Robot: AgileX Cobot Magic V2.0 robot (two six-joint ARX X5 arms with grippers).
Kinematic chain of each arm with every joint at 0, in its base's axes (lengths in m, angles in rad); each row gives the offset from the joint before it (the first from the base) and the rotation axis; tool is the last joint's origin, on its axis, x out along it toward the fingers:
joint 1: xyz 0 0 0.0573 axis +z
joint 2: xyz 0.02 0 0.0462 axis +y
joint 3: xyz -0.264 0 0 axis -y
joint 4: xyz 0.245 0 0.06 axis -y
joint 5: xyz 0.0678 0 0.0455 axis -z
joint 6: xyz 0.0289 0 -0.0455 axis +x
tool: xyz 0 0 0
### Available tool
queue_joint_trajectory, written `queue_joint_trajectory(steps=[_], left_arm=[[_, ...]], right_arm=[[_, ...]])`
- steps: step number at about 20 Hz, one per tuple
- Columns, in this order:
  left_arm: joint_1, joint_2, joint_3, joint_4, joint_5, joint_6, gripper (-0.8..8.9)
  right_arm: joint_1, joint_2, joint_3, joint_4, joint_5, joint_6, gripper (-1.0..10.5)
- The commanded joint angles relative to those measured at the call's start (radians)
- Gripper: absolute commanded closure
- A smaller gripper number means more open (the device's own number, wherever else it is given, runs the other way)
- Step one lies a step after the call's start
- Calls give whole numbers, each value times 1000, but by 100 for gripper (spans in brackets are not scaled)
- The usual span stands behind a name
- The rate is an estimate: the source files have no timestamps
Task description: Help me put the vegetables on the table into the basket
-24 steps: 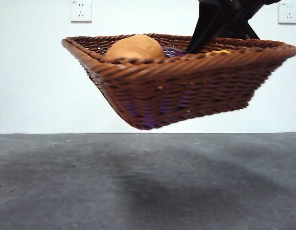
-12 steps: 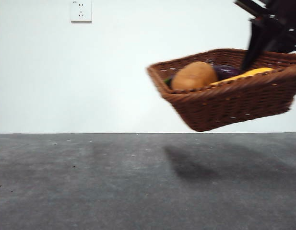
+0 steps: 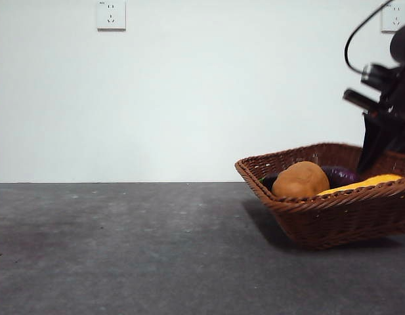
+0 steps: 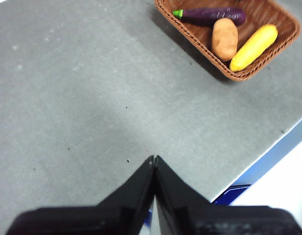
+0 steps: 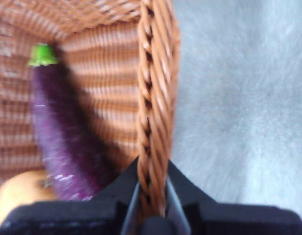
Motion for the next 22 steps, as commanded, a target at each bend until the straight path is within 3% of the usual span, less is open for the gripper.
queue_joint_trajectory(steps=[1, 5, 11, 12, 15, 22], left_arm=[[3, -4, -3, 6, -3, -33, 821], [3, -3, -3, 6, -29, -37, 822], [3, -1, -3, 6, -29, -36, 822], [3, -1, -3, 6, -29, -36, 821], [3, -1, -3, 6, -29, -35, 822], [3, -1, -3, 6, -29, -35, 821]], right_arm=[[-6, 43, -1, 42, -7, -5, 959], [-6, 107, -1, 63, 71, -31, 959], [-6, 116, -1, 63, 117, -29, 936], [-6, 116, -1, 64, 117, -29, 910], [-6, 111, 0, 72, 111, -28, 583], [-6, -61, 29, -4, 113, -28, 564]])
